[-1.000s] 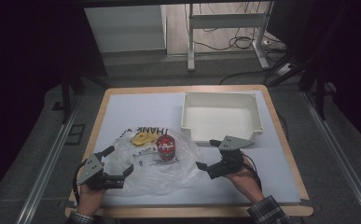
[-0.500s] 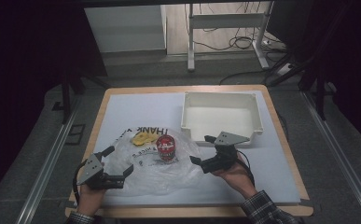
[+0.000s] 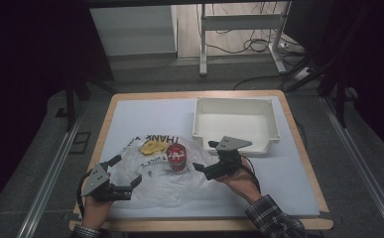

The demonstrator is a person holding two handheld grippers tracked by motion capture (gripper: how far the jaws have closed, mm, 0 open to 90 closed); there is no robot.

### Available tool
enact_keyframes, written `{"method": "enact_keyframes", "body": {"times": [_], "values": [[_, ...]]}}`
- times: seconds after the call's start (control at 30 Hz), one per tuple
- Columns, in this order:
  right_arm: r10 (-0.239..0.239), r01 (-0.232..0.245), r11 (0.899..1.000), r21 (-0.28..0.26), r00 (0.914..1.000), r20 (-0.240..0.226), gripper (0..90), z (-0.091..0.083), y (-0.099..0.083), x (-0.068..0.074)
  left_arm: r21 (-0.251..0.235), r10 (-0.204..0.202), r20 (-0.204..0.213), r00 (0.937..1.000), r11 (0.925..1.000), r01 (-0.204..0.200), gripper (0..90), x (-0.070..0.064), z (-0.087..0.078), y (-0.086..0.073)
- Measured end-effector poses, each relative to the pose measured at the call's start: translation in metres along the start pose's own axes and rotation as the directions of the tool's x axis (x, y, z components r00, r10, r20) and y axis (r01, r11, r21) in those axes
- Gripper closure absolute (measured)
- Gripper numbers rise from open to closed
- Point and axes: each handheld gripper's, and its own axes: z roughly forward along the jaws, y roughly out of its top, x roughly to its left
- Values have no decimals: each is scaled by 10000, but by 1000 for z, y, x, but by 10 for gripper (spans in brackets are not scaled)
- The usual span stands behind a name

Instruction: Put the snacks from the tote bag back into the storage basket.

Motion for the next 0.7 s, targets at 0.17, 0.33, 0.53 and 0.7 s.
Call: {"method": "enact_keyframes", "body": {"times": [0.17,0.33,0.53,0.7], "values": [[-266,268,9996,116,9995,-171,26,12,1,4,-2,-9,-1,10000,10000,9,4,0,0,0],[-117,123,9998,165,9994,-333,35,24,3,6,-16,-6,-14,10000,10000,6,4,0,0,0],[137,-128,9998,182,9987,-489,39,36,4,6,-14,-5,-3,10000,10000,5,4,0,0,0],[260,-247,9993,278,9986,-456,44,46,4,5,-16,-14,-5,10000,10000,14,4,0,0,0]]}}
